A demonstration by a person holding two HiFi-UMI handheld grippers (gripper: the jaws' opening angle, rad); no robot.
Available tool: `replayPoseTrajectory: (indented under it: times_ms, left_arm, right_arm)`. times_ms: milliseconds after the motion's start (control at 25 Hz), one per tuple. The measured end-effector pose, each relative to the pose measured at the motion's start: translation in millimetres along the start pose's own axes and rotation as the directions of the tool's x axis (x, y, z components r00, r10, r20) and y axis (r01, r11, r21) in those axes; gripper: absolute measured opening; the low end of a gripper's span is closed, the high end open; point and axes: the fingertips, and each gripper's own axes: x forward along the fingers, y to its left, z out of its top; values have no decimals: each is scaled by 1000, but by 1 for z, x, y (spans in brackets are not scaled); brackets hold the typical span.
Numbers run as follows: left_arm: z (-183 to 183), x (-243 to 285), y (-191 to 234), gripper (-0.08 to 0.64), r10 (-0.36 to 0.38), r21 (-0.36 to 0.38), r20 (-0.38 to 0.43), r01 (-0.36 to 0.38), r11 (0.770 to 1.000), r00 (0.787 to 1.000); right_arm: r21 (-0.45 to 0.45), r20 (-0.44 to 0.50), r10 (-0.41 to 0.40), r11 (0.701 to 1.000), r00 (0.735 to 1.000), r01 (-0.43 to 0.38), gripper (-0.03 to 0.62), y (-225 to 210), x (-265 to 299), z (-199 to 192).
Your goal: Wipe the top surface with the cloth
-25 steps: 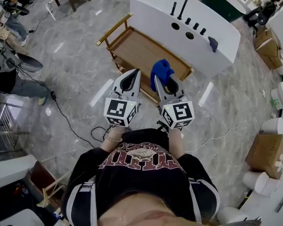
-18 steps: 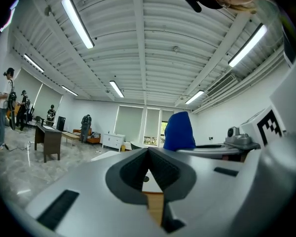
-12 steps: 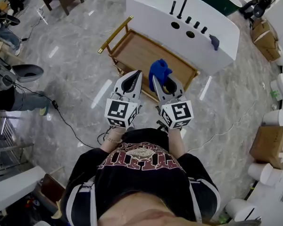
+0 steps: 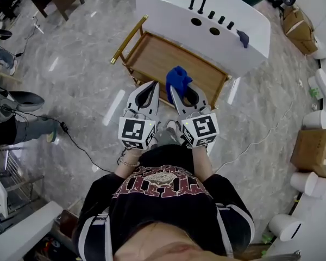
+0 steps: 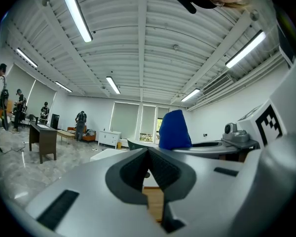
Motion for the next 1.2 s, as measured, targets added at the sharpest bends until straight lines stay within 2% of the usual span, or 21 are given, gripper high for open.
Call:
replayPoseTrajectory:
  times_ms: [240,600,1200]
  left_arm:
    - [4,11,16,49,12,-3,12,-12,1000,1000]
    - [8,55,55,49,41,-10,5,-41,999,999]
    - [13,172,89,49,89,8,-19,-89,996,996]
  right_arm:
    - [2,9,-7,1000,1000,7,89,-8,19,7]
    - [7,-2,29,1000,1000,-29,88,-31,78,9]
    - [47,-4,121,992,993,-121,89,-114,165,6]
